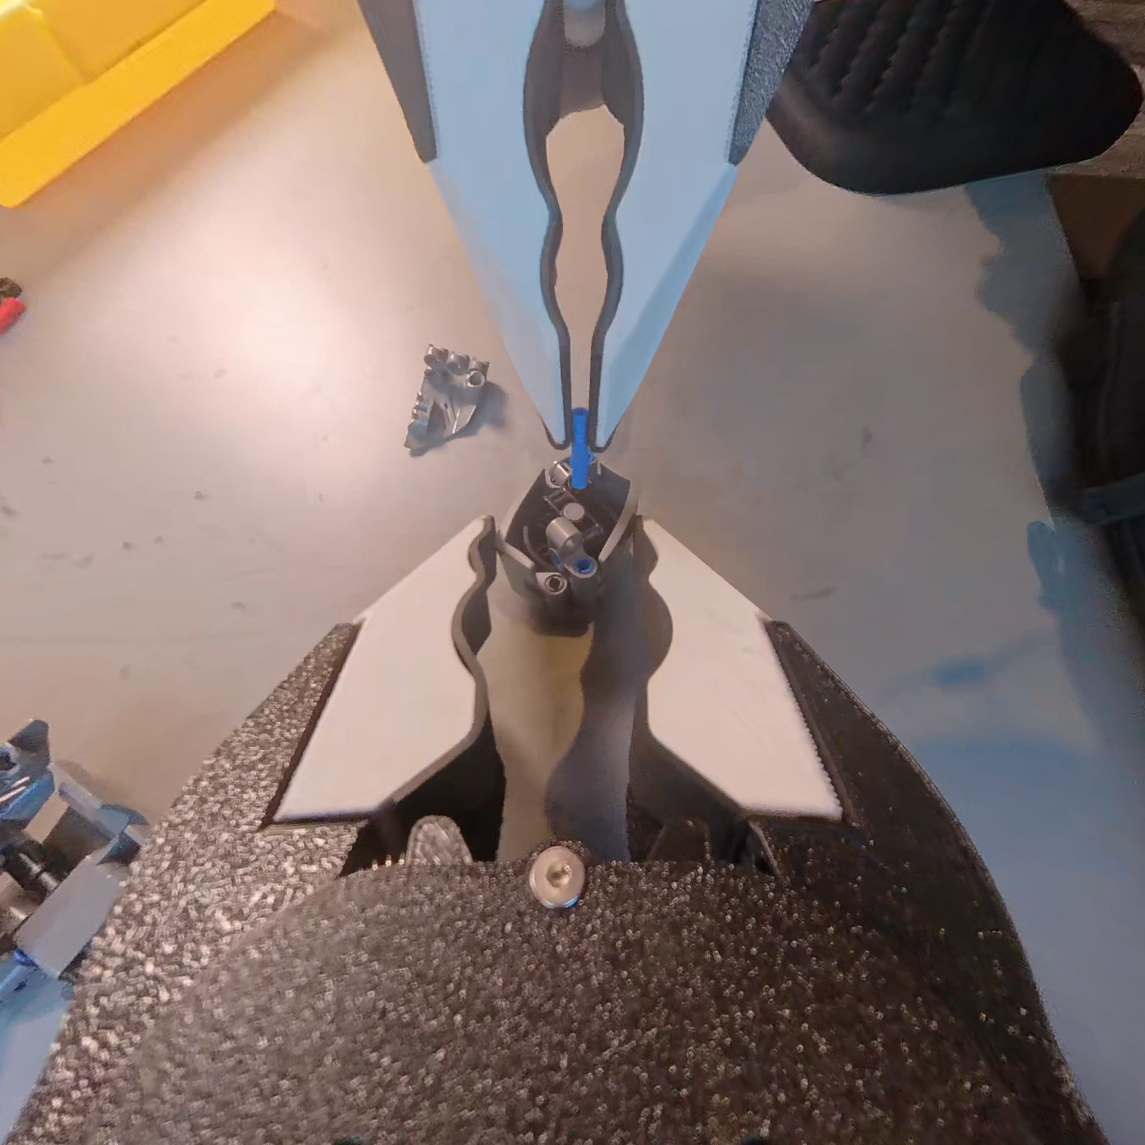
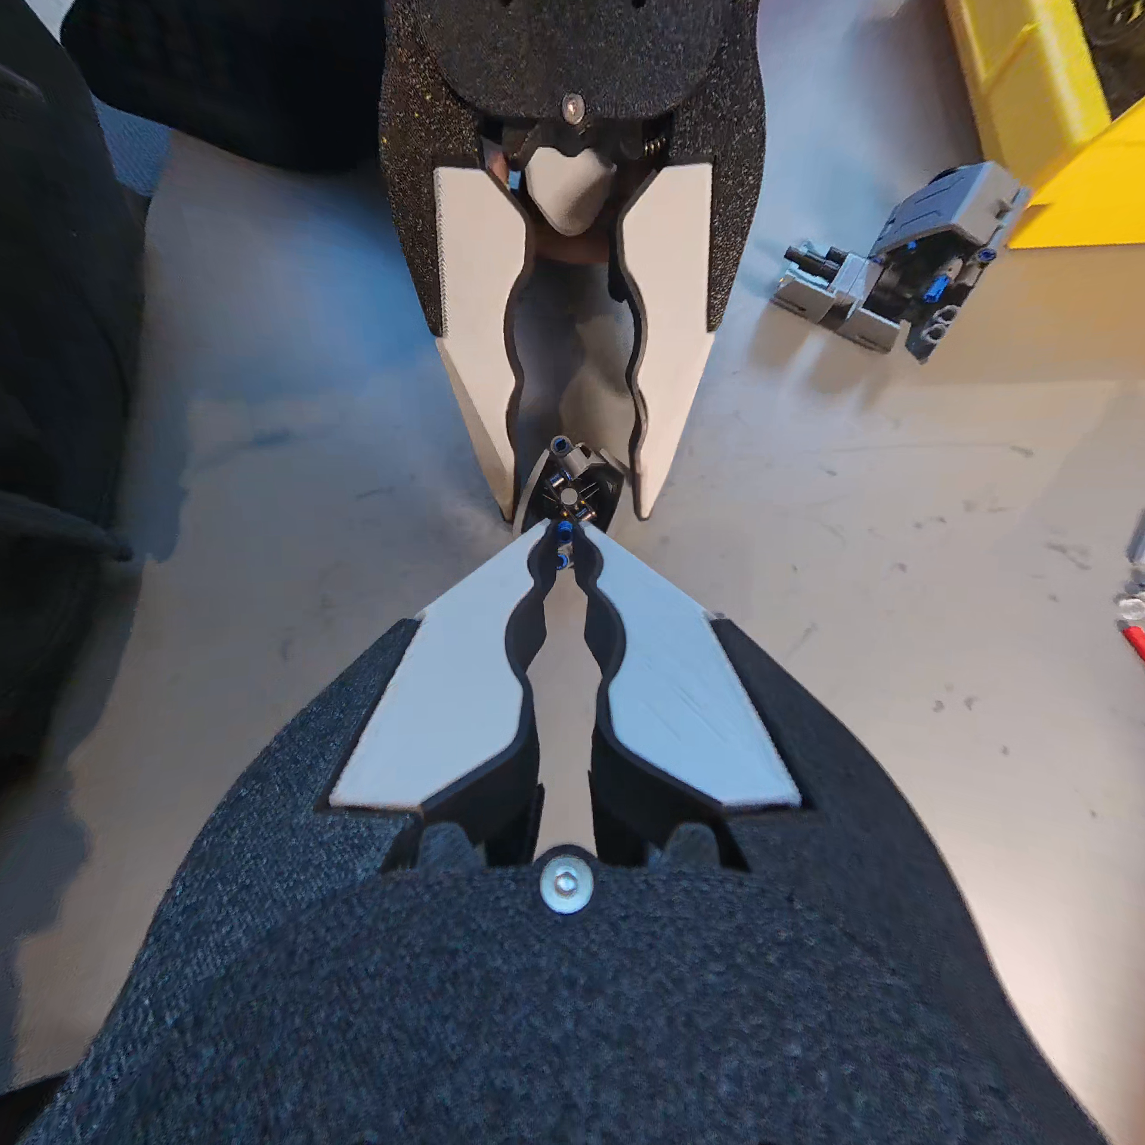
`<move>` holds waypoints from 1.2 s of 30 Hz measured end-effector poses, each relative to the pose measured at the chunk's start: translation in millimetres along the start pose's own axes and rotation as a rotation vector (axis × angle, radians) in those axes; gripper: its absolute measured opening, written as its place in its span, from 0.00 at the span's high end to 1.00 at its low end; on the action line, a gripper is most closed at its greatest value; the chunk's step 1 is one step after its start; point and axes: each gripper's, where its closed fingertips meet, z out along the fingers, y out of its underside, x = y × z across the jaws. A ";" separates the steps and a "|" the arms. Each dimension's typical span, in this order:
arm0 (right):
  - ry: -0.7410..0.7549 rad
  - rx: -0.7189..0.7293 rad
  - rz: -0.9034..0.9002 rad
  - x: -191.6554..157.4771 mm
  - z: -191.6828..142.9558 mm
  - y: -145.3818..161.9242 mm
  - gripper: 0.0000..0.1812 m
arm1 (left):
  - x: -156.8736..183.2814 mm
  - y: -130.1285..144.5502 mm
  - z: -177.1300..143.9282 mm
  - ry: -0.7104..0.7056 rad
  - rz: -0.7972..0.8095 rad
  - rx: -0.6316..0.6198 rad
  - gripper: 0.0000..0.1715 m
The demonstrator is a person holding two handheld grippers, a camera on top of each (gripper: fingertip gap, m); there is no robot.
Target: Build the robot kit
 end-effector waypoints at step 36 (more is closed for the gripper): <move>0.009 -0.298 0.151 2.5 6.6 -2.0 0.99 | 0.0 3.7 -4.0 -0.087 -0.124 0.002 0.76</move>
